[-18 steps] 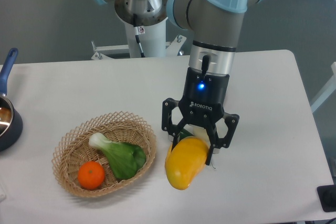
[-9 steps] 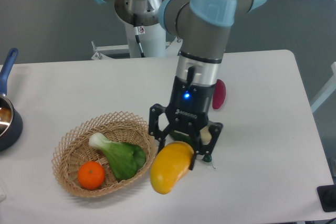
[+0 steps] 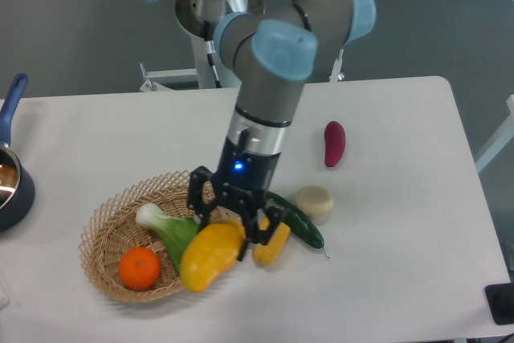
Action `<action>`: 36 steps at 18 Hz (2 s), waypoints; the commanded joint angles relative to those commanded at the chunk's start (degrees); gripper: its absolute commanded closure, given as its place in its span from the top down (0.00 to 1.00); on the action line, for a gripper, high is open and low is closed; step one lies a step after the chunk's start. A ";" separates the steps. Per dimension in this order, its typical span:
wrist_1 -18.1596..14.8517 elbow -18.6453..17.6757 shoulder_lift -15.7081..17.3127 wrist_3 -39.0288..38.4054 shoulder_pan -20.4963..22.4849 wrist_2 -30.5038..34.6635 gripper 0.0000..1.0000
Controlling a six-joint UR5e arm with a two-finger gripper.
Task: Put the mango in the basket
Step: 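Carry the yellow mango over the wicker basket, then lower the mango into the basket beside the orange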
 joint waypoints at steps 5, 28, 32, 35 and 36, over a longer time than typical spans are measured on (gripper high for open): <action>-0.09 -4.76 0.54 1.67 -1.76 0.09 0.56; 0.00 -4.33 -6.49 8.09 -4.31 2.90 0.57; 0.00 -3.71 -7.73 8.09 -4.75 2.90 0.57; 0.00 -3.71 -7.90 8.09 -4.84 2.90 0.58; 0.00 -3.71 -8.08 8.09 -4.84 2.90 0.58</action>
